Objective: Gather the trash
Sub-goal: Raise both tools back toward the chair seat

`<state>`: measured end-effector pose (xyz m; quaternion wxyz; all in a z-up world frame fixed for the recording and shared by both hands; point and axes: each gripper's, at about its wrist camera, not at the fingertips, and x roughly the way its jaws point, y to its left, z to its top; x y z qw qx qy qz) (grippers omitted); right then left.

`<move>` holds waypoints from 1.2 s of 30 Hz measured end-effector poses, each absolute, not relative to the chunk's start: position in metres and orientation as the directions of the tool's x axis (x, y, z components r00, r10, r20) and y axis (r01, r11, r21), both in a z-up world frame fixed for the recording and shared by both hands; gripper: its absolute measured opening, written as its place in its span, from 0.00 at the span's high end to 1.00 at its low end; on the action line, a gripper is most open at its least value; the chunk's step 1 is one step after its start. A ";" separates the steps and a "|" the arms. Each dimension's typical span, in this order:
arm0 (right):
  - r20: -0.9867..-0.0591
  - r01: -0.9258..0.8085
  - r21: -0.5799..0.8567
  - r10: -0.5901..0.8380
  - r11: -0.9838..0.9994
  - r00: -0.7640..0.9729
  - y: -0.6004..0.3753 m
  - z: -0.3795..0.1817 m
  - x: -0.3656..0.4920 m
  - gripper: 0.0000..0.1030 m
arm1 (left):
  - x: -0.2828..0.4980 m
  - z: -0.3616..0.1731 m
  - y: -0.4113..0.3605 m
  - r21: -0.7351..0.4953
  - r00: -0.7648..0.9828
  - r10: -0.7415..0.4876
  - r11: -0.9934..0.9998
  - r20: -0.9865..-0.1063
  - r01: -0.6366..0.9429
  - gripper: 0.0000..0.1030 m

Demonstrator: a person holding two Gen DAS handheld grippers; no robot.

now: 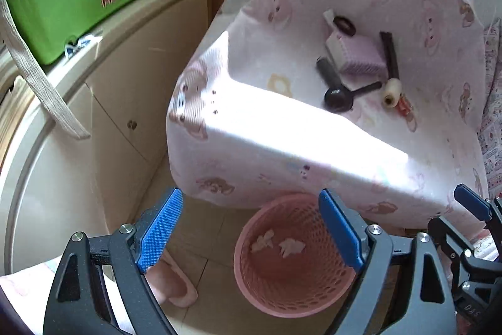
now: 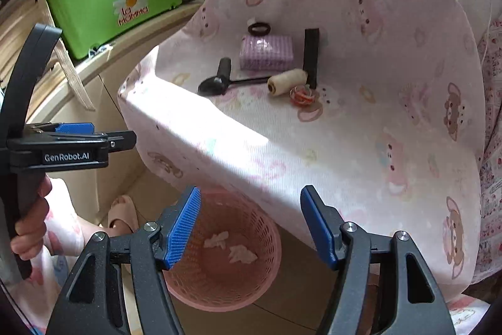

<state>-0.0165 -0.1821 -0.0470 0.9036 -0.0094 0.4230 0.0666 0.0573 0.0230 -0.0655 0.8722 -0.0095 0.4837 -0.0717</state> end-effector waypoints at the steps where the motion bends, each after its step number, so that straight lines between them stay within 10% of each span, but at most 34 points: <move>1: -0.749 -0.115 0.026 0.095 0.993 0.656 -0.184 -0.043 -0.017 0.34 | 0.056 -0.060 0.022 -0.095 0.552 -0.150 0.987 -0.820 0.128 0.15; 17: -0.630 0.067 -0.102 -0.117 0.993 0.768 -0.224 -0.013 -0.004 0.34 | 0.038 -0.026 -0.007 -0.091 0.667 -0.241 0.963 -0.705 0.252 0.04; 36: -0.694 -0.019 0.061 0.056 0.998 0.718 -0.264 0.041 0.054 0.44 | 0.069 0.078 -0.018 -0.076 0.836 -0.242 0.969 -0.493 0.235 0.01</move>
